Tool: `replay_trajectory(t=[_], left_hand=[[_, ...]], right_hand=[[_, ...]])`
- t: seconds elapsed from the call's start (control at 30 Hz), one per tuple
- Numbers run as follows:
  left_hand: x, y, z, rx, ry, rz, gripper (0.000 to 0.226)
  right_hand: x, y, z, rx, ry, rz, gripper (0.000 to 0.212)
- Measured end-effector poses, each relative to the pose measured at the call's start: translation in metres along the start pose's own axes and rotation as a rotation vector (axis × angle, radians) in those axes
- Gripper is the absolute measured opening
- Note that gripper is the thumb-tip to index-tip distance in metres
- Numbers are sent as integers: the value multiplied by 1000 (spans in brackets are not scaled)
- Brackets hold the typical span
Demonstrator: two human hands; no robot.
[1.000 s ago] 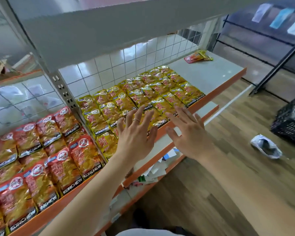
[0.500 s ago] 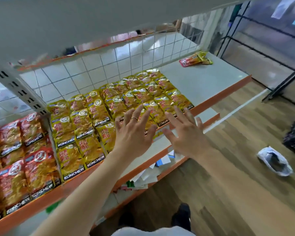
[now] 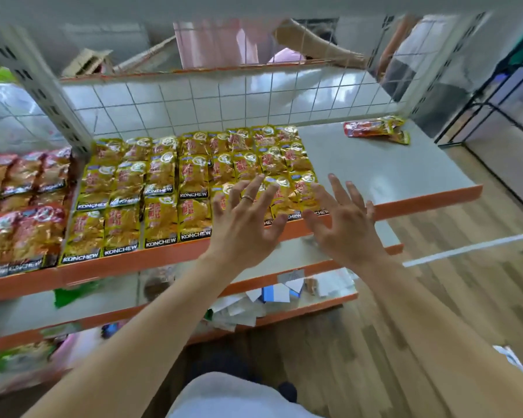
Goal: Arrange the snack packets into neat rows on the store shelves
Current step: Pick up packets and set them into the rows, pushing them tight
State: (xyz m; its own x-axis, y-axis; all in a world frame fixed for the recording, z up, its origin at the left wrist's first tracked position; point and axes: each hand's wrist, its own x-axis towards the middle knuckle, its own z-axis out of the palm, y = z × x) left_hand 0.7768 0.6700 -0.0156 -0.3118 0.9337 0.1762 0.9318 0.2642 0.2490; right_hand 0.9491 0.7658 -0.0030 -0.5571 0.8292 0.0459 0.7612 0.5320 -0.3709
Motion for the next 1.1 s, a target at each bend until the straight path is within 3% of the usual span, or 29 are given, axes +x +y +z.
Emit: replay_trajectory(t=[0.23, 0.53, 0.7, 1.1], left_hand=[[37, 1, 12, -30, -15, -27, 68], [84, 30, 39, -94, -18, 70, 66], [93, 41, 43, -76, -13, 85, 63], [121, 86, 63, -82, -55, -146, 66]], right_hand=[[25, 5, -8, -39, -20, -70, 66], [47, 54, -23, -197, -4, 4, 62], [55, 63, -26, -178, 1, -52, 63], [176, 187, -51, -198, -112, -81, 66]])
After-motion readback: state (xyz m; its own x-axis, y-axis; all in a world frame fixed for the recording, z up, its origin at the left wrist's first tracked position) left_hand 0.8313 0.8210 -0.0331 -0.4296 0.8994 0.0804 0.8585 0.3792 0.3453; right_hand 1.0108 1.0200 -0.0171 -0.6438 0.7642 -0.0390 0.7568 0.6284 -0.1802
